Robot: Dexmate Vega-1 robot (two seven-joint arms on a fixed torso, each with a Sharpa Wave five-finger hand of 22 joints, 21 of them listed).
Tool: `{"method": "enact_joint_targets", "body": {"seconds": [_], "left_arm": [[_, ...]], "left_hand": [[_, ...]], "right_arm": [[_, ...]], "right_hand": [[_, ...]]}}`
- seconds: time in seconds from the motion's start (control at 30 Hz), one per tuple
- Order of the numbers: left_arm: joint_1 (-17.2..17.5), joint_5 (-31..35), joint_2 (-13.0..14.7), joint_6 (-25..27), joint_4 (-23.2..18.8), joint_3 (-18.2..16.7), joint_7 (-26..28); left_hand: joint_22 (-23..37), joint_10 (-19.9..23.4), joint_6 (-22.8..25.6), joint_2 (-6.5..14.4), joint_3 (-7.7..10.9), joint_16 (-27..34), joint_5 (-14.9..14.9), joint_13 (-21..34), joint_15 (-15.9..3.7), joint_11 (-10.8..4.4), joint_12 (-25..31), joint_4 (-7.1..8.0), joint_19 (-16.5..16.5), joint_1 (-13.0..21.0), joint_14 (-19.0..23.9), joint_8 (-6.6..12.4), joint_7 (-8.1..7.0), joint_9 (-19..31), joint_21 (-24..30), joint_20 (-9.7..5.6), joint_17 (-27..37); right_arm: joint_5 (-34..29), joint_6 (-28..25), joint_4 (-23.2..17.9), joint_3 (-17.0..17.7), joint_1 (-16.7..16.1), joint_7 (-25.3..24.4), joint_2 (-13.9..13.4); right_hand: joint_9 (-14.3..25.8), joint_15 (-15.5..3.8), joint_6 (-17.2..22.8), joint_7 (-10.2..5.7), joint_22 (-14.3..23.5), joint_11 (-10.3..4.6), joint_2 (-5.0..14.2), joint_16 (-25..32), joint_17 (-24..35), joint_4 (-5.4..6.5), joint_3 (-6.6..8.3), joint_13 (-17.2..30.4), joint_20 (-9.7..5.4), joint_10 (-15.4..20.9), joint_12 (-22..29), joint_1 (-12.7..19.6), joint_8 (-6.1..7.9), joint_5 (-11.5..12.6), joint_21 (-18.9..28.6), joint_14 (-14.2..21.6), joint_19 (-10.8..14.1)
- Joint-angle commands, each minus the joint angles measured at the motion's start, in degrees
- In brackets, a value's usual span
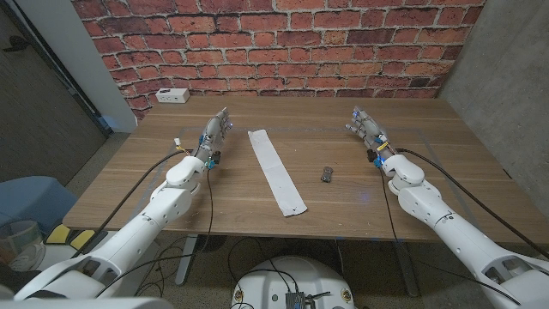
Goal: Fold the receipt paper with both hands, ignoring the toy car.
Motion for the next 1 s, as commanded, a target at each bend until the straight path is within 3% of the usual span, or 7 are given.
{"method": "enact_joint_targets", "body": {"seconds": [0.03, 0.2, 0.23, 0.4, 0.63, 0.87, 1.0], "left_arm": [[0.0, 4.6, 3.6, 6.5, -5.2, 1.1, 6.1], [0.3, 8.1, 6.5, 17.0, -12.3, 1.8, 13.9], [0.2, 8.3, 6.9, 18.5, -13.1, 1.9, 14.5], [-0.9, 9.2, 8.2, 23.5, -15.3, 2.6, 15.1], [-3.5, 11.8, 10.0, 30.2, -17.6, 4.7, 15.4], [-6.4, 15.8, 11.6, 34.7, -19.1, 7.5, 14.5], [-8.2, 19.1, 12.7, 37.9, -20.5, 9.6, 14.1]], "left_hand": [[0.1, -3.7, -4.9, 2.1, 0.33, 0.9, 0.1, 0.3, 1.25, 0.59, 0.7, -0.88, -1.9, 0.8, -4.5, 0.94, -0.18, 0.2, 1.1, 2.12, 0.2], [-0.1, 1.7, -0.5, 0.5, 0.06, 1.7, -0.4, 0.3, 2.44, 2.15, 2.1, -3.36, 0.0, 2.0, 2.1, 1.56, -0.17, 0.2, 1.3, 2.92, 0.2], [-0.1, 2.8, 0.1, 0.3, 0.05, 1.8, -0.5, 0.3, 2.42, 1.77, 2.3, -3.92, 0.4, 2.3, 3.2, 1.55, 0.02, 0.2, 1.3, 2.97, 0.2], [0.0, 6.9, 3.3, -0.4, -0.01, 1.9, -0.9, 0.4, 2.60, 2.63, 3.1, -6.32, 3.0, 3.8, 6.9, 1.79, 0.51, 0.3, 1.9, 3.38, 0.3], [-0.1, 10.0, 7.1, -0.5, 0.64, 1.8, -1.2, 0.5, 2.19, 2.23, 3.3, -9.93, 6.4, 6.7, 10.2, 2.15, 1.25, 0.3, 2.7, 2.54, 0.3], [-0.1, 12.8, 10.8, -0.6, 1.12, 1.6, -1.2, 0.6, 1.06, 1.66, 3.5, -13.42, 9.1, 9.7, 12.4, 2.56, 0.84, 0.4, 3.3, 2.12, 0.4], [0.0, 14.5, 13.3, -0.7, 1.22, 1.8, -1.2, 0.7, 1.41, 1.29, 3.6, -15.55, 10.2, 11.7, 14.6, 2.82, 0.90, 0.5, 3.5, 2.78, 0.5]], "right_arm": [[-4.8, 2.1, -1.7, -0.8, -1.2, -3.5, -1.0], [-11.6, 3.6, -4.5, -2.0, -2.6, -7.0, -3.4], [-12.8, 3.8, -5.0, -2.2, -2.9, -7.6, -3.8], [-18.9, 5.2, -7.1, -3.0, -3.9, -9.9, -5.8], [-26.5, 6.6, -10.9, -3.1, -6.3, -13.8, -8.3], [-32.4, 8.1, -13.6, -3.0, -9.2, -16.6, -9.8], [-36.1, 8.4, -15.7, -2.7, -11.1, -18.2, -11.0]], "right_hand": [[0.2, 0.85, 2.1, -0.36, 0.1, 0.63, 0.22, 0.9, 0.3, -0.88, 2.65, 0.2, 0.83, 2.3, 0.5, 2.3, 0.51, -0.3, 0.7, 3.0, 1.7], [0.2, 1.60, 4.5, -0.87, 0.2, 0.93, 0.15, 1.7, 0.5, -1.44, 5.34, 0.2, 2.59, 5.3, 0.9, 3.7, 0.75, -1.2, 0.9, 6.8, 3.4], [0.3, 1.54, 5.0, -1.02, 0.2, 1.02, 0.17, 1.8, 0.5, -1.51, 5.72, 0.3, 2.68, 6.0, 1.1, 3.9, 0.82, -1.4, 0.9, 7.3, 3.5], [0.3, 1.09, 7.6, -1.47, 0.3, 0.75, 0.23, 2.2, 0.6, -1.84, 7.74, 0.3, 2.85, 8.5, 1.3, 4.9, 1.19, -2.1, 1.0, 9.9, 4.3], [0.3, 0.34, 12.1, -1.48, 0.3, 0.40, -0.01, 2.4, 0.6, -2.74, 10.91, 0.3, 2.66, 12.7, 1.7, 6.8, 1.73, -3.4, 1.0, 13.1, 5.5], [0.2, -1.22, 16.5, -1.51, 0.3, 0.02, -0.47, 2.6, 0.4, -4.53, 14.06, 0.3, 1.89, 16.5, 1.7, 9.3, 1.92, -4.8, 1.3, 17.0, 7.6], [0.2, -1.74, 18.7, -1.67, 0.4, -0.23, -0.84, 2.7, 0.4, -6.00, 15.61, 0.3, 1.85, 18.2, 1.6, 11.0, 1.98, -5.5, 1.4, 19.1, 8.3]]}}
